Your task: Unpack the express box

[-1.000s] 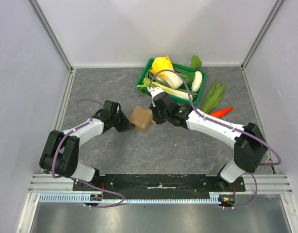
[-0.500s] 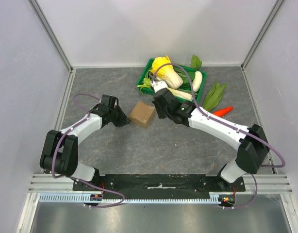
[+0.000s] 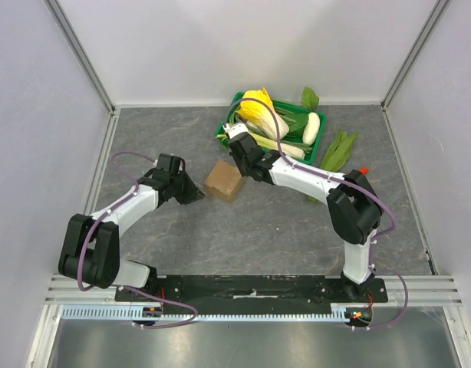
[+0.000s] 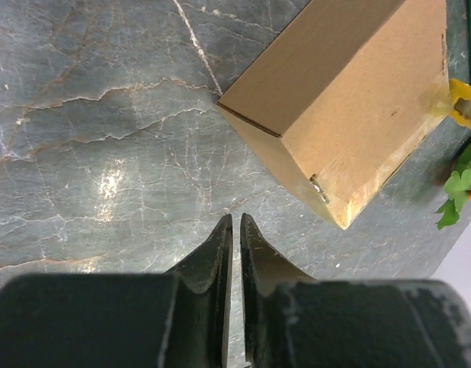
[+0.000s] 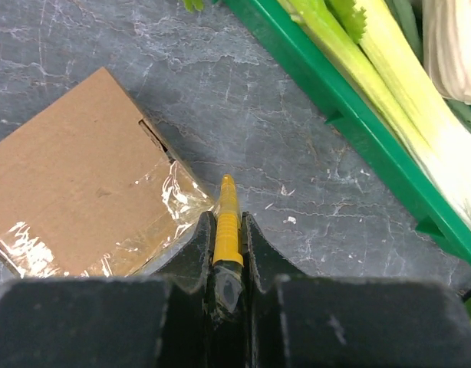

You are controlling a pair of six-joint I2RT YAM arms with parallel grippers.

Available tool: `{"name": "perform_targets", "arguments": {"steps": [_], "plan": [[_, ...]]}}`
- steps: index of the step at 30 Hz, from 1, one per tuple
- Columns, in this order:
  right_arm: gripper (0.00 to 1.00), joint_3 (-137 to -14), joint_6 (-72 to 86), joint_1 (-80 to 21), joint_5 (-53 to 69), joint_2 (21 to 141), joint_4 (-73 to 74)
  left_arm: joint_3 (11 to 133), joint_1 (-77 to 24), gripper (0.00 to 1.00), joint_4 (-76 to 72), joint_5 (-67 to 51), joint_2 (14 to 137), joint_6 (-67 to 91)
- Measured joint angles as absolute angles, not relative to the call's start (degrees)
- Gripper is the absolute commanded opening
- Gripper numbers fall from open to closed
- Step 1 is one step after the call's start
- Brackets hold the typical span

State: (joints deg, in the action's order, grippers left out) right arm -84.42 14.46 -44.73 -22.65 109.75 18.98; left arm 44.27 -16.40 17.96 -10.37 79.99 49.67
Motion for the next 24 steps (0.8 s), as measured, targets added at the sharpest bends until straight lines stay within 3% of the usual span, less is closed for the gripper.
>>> {"name": "perform_targets", "arguments": {"steps": [15, 24], "plan": [[0.0, -74.4, 13.9, -45.1, -12.0, 100.8, 16.2, 45.0, -14.7, 0.12, 18.8, -8.8, 84.1, 49.7], [0.0, -69.3, 14.9, -50.3, -11.7, 95.1, 15.9, 46.6, -10.8, 0.19, 20.3, -6.1, 84.1, 49.6]]}}
